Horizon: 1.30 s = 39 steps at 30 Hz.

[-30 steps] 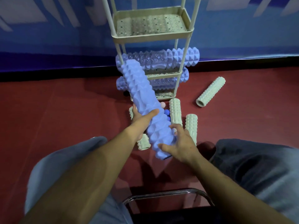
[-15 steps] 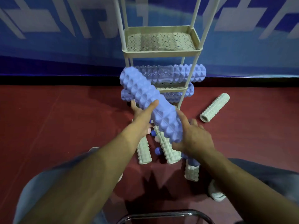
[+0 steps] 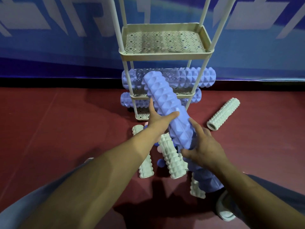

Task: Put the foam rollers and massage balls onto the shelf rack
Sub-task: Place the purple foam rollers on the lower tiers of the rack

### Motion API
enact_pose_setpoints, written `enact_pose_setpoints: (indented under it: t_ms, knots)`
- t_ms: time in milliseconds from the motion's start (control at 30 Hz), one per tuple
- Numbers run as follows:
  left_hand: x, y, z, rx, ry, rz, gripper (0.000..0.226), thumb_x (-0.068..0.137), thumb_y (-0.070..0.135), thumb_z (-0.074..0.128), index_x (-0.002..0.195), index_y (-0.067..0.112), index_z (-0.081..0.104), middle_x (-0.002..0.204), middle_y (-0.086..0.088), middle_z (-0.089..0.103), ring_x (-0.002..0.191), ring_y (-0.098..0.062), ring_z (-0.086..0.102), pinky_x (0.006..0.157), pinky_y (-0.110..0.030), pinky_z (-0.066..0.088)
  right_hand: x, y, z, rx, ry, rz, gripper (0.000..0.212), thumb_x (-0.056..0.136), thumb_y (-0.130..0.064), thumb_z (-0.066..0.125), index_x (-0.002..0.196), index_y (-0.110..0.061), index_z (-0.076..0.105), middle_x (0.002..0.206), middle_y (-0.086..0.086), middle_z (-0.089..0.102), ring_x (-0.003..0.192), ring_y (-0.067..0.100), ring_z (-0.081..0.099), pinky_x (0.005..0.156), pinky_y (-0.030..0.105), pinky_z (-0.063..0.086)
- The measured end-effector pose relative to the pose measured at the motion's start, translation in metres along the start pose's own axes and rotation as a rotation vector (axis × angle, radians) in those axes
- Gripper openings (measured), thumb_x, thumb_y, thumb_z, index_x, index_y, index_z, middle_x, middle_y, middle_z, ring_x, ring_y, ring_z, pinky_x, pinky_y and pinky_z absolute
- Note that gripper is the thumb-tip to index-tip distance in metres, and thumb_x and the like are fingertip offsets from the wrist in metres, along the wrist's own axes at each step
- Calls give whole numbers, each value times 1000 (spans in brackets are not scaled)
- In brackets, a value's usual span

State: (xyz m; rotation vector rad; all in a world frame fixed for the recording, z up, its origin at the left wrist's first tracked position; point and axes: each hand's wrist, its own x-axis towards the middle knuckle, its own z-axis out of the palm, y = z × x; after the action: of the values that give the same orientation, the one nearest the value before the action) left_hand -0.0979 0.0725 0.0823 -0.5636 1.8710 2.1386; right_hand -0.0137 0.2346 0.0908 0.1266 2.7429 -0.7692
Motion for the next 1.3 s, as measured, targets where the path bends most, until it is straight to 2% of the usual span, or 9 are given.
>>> enact_pose_setpoints:
  t_ms: [200,333,433,633,733,900,1033,1200,1300]
  knots:
    - [37,12,-9,-105,-7,7,98,79,18,80,150,40,16,135,0,57,118,-24,60,96,-54,50,41,-6,-18,-63,55,-52,104,64,-49,74,145,-59,9,141,-6,38,107,28,58,79,42,53]
    - [57,27,-6,-159,-38,1,88,88,12,70,149,43,16,132,-6,60,114,-29,62,77,-46,59,75,-12,-28,-97,62,-94,106,63,-51,76,145,-60,8,144,-3,38,112,32,58,84,45,53]
    - [71,34,-3,-164,-39,-3,88,87,16,72,149,43,16,135,-7,57,113,-35,62,70,-54,59,97,-13,-37,-112,76,-144,106,62,-50,75,146,-59,10,146,-2,38,113,32,58,88,45,53]
    - [83,29,-9,-36,-56,-11,87,92,24,66,151,46,6,146,1,47,121,-27,57,81,-47,57,115,-1,-58,-278,93,-213,107,61,-57,71,143,-62,4,150,-4,36,115,35,56,86,46,53]
    - [83,23,-11,-25,-40,5,80,96,25,60,152,43,5,138,2,52,115,-25,61,76,-40,56,122,-3,-58,-374,94,-247,108,63,-56,73,145,-59,4,152,-2,34,114,38,53,89,47,50]
    - [86,22,-24,-36,-6,14,76,99,27,55,151,43,3,141,5,50,118,-25,59,85,-42,55,145,-23,-64,-536,120,-346,106,67,-57,74,149,-54,7,153,3,32,118,39,50,92,47,47]
    - [96,38,-32,-27,13,44,74,101,23,50,152,41,0,121,14,50,99,-13,63,81,-36,55,172,-40,-69,-631,165,-397,106,66,-57,75,150,-52,10,151,8,35,120,41,51,90,51,46]
    - [101,42,-51,70,44,92,63,99,23,53,151,37,20,127,12,50,109,-18,59,90,-42,54,191,-42,-68,-634,193,-420,109,65,-51,79,151,-49,12,153,11,34,120,43,51,85,50,48]
    - [107,37,-74,238,264,289,44,95,20,58,137,23,46,116,8,55,100,-11,60,90,-42,55,198,-43,-60,-616,208,-416,110,65,-48,80,151,-47,12,152,13,33,119,45,51,88,53,47]
